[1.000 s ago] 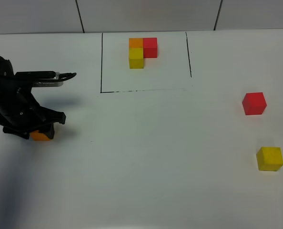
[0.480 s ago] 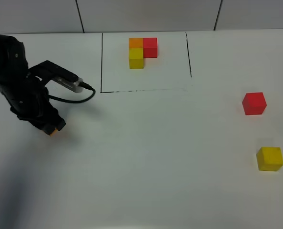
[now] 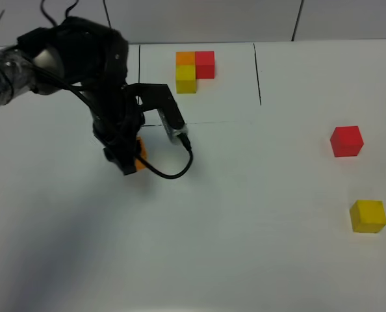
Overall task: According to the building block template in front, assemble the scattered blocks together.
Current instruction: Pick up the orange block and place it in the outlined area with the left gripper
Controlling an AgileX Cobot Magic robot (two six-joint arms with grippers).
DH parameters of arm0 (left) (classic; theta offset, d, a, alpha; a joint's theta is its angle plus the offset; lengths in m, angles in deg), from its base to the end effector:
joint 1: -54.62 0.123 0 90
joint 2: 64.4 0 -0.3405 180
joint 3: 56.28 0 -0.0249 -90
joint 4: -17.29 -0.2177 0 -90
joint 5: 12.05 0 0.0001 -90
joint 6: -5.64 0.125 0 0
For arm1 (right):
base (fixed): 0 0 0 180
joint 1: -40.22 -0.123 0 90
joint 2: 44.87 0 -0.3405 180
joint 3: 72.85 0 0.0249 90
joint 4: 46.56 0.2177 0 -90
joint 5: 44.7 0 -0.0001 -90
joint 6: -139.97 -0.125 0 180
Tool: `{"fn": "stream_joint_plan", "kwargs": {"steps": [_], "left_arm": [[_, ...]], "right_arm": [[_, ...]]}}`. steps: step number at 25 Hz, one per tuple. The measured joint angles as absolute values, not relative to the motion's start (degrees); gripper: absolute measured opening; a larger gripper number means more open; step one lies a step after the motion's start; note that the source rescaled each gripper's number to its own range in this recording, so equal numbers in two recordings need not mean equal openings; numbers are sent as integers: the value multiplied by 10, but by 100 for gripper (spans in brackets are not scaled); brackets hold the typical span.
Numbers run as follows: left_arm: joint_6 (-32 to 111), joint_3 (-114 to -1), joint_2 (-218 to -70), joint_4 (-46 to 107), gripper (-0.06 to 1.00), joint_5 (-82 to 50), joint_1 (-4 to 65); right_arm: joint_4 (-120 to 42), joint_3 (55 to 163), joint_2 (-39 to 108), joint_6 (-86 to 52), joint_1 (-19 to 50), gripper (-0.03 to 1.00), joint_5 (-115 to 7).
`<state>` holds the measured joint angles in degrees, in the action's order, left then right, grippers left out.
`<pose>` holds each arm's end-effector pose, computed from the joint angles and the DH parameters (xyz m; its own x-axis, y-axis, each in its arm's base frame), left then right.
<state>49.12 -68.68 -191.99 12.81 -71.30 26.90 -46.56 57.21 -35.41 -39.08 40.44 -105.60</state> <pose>0.3823 -0.1914 0.1986 -0.2861 0.9580 -0.0206 0.9509 0.2865 0.1170 -0.0533 0.0002 0.2481 -0.5045 -0.0146 -0.8633 -0.0045 0.9999 -0.0143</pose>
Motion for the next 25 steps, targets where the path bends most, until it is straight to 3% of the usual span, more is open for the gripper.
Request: {"fn": "stream_joint_plan", "kwargs": {"steps": [11,25], "left_arm": [[521,-887,-2051,103,0,-763,216],[539,-918,-2093,113,0,-748,208]], "right_arm": [[-466,572,-354,-391,404,77,-1056],[-466,572,-354,-391,404,77,-1055]]}}
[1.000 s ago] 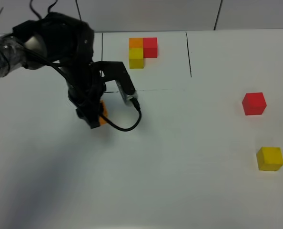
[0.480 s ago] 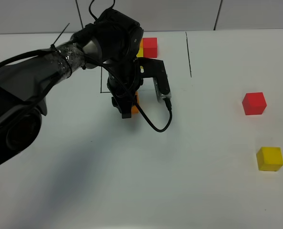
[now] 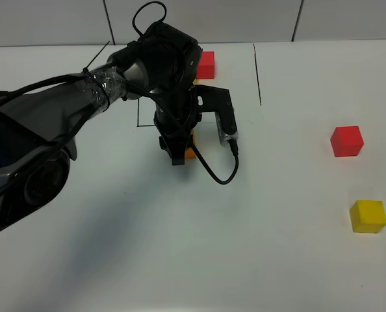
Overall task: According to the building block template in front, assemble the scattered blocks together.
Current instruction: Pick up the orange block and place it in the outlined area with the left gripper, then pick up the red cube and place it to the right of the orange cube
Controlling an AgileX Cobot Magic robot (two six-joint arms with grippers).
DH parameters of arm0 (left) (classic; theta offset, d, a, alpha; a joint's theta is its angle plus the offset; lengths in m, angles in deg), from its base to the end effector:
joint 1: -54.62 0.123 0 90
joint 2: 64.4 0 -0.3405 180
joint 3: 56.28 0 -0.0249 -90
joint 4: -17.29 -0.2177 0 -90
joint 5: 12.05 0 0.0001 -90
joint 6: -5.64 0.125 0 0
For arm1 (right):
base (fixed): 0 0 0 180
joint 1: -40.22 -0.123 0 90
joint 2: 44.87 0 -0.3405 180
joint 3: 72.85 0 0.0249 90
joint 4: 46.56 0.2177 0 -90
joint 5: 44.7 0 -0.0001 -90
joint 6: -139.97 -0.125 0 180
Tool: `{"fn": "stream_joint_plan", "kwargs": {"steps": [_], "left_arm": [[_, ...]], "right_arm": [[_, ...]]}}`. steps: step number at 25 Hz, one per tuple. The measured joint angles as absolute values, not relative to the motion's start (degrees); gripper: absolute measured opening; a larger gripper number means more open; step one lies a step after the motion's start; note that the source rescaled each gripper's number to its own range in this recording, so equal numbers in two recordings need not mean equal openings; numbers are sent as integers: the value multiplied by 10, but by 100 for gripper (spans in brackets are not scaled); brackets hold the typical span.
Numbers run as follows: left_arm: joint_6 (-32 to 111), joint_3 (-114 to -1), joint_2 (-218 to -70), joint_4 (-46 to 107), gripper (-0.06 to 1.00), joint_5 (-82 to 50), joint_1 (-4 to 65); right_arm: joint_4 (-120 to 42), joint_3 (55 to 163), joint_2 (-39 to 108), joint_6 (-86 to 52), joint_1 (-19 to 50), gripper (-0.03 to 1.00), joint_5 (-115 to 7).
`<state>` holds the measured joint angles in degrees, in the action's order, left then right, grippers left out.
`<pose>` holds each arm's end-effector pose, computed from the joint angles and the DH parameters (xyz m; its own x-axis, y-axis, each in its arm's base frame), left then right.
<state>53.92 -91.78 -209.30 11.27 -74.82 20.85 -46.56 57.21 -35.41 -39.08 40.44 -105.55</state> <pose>0.4299 -0.2734 0.1467 -0.0956 0.9953 -0.0152 0.9814 0.0968 0.1657 -0.0532 0.0002 0.2482 -0.5038 -0.0146 -0.8637 -0.0045 0.9999 -0.0143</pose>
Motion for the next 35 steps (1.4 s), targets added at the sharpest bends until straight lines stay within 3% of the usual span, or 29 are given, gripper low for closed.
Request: {"fn": "stream_joint_plan", "kwargs": {"steps": [21,23,28,30,32,35], "left_arm": [[555,-918,-2095,116,1,-733,208],[556,-918,-2100,116,13,-733,208],[556,-918,-2102,116,72,-740,208],[556,-918,-2089,116,90,-740,208],[555,-918,-2071,116,99,-739,208],[549,-918,-2035,122,100,-738,208]], "right_arm": [[-466,572,-354,-391,404,77,-1055],[-466,572,-354,-391,404,77,-1055],[-466,572,-354,-391,404,77,-1055],[-466,572,-354,-391,404,77,-1055],[-466,572,-354,-391,404,77,-1055],[-466,572,-354,-391,404,77,-1055]]}}
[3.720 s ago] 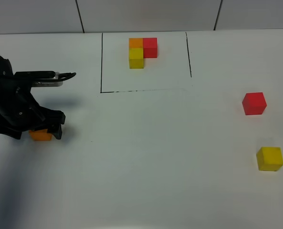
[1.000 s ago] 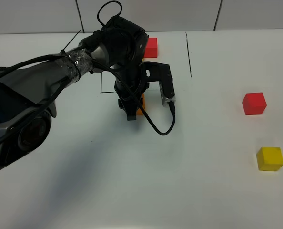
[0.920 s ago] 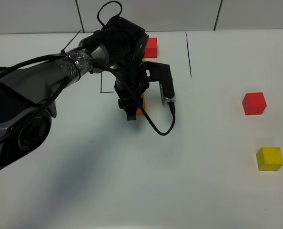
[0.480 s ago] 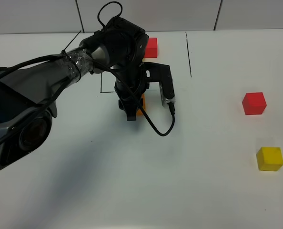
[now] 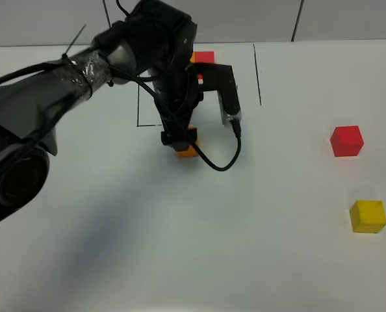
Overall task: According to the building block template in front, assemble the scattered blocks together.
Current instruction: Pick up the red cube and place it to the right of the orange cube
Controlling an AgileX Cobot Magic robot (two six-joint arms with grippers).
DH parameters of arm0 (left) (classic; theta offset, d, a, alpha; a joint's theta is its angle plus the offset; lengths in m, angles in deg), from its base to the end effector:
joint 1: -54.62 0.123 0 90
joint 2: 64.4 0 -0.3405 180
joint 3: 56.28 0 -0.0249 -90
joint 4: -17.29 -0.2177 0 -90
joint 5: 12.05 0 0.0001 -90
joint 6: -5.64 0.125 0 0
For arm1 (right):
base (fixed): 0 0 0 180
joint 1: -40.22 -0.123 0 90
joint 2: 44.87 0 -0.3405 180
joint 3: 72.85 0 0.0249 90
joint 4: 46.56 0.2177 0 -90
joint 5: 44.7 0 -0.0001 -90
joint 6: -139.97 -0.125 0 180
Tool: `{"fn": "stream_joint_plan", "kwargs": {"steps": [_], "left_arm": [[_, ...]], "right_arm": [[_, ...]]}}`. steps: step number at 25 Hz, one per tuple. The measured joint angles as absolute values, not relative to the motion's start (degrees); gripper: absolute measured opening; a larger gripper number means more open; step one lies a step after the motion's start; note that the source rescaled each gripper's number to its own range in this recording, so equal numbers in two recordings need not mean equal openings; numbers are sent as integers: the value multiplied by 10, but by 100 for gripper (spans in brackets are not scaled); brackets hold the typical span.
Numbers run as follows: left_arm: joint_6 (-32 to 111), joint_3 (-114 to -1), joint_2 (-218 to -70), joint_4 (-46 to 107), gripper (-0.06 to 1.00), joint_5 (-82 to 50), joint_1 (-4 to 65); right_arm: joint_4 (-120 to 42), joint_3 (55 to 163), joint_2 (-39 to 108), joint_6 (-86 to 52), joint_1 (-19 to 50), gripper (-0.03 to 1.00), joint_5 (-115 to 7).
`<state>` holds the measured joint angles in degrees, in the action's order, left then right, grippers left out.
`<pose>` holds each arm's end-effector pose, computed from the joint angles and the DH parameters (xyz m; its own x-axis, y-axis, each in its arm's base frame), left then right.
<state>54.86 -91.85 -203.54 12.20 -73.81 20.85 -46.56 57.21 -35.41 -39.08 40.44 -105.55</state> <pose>0.4266 -0.2735 0.1984 -0.0774 0.9921 -0.0989 0.9639 0.0998 0.2467 -0.0532 0.0002 0.2482 -0.5038 -0.0146 -0.8637 -0.0045 0.9999 -0.0143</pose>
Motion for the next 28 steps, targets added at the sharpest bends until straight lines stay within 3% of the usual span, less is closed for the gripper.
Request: {"fn": "stream_joint_plan", "kwargs": {"steps": [7,16,23,28], "left_arm": [[429,-918,-1967,132,97,-740,254],[267,-898,-1863,173,93,-774,418],[242,-678,-1704,178,89,-664,504],[202,-531,-1557,170,89,-591,518]], "right_arm": [[-466,572,-354,-391,404,77,-1055],[-466,572,-354,-391,404,77,-1055],[-466,572,-354,-391,404,77,-1055],[-466,572,-354,-391,404,77,-1055]]}}
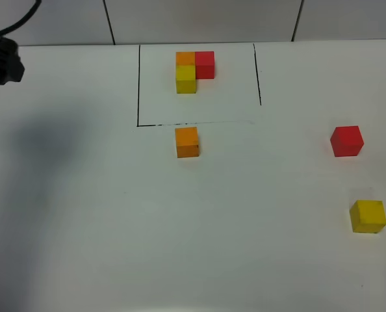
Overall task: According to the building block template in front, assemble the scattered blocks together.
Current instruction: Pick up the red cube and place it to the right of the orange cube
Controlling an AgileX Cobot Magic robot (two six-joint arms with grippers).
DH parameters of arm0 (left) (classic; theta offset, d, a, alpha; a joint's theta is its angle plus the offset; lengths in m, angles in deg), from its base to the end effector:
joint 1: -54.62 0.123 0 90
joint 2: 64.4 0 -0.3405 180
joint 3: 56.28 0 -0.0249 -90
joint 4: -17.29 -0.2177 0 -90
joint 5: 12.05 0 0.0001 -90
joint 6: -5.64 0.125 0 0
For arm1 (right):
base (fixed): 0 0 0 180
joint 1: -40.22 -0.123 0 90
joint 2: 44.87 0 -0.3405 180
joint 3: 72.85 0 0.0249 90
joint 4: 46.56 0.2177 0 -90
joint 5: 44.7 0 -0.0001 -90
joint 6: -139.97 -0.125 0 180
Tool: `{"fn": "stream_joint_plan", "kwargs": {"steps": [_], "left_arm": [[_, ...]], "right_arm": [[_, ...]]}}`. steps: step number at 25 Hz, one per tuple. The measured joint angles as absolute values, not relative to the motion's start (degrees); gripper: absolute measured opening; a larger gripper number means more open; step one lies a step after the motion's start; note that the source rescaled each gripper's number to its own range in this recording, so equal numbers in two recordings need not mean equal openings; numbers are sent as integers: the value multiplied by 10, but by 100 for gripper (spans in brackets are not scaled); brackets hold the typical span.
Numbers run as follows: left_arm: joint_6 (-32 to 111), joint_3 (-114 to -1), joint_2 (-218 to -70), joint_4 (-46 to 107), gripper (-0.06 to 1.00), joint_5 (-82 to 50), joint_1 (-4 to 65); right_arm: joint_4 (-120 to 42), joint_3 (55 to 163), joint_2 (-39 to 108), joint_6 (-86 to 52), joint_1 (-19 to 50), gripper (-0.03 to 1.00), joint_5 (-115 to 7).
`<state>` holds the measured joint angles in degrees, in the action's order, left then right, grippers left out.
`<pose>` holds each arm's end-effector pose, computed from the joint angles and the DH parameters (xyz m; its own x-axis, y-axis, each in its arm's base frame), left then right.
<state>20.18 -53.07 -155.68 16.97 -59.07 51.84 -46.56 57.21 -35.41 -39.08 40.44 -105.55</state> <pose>0.3040 -0.0142 0.3733 -0.7443 0.2912 -0.6010 0.2436 0.9563 0.1616 -0.0532 0.0002 0.2482 -0.5038 -0.0146 -0.8637 -0.0045 0.9999 -0.0143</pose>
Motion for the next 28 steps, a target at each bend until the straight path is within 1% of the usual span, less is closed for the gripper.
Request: {"fn": "stream_joint_plan", "kwargs": {"steps": [4,11,22,28], "left_arm": [[174,-461,-1437,167,89,-595,517],[169,-352,-1253,181,89,-620,489],[155,-204,-1014,216,88,-651,482],[153,-144,-897,250,88,-671,482]], "right_arm": [[-466,572,-354,-391,404,77,-1055],[-466,572,-354,-391,404,77,-1055],[-466,572,-354,-391,404,77,-1055],[-466,572,-354,-391,404,77,-1055]]}}
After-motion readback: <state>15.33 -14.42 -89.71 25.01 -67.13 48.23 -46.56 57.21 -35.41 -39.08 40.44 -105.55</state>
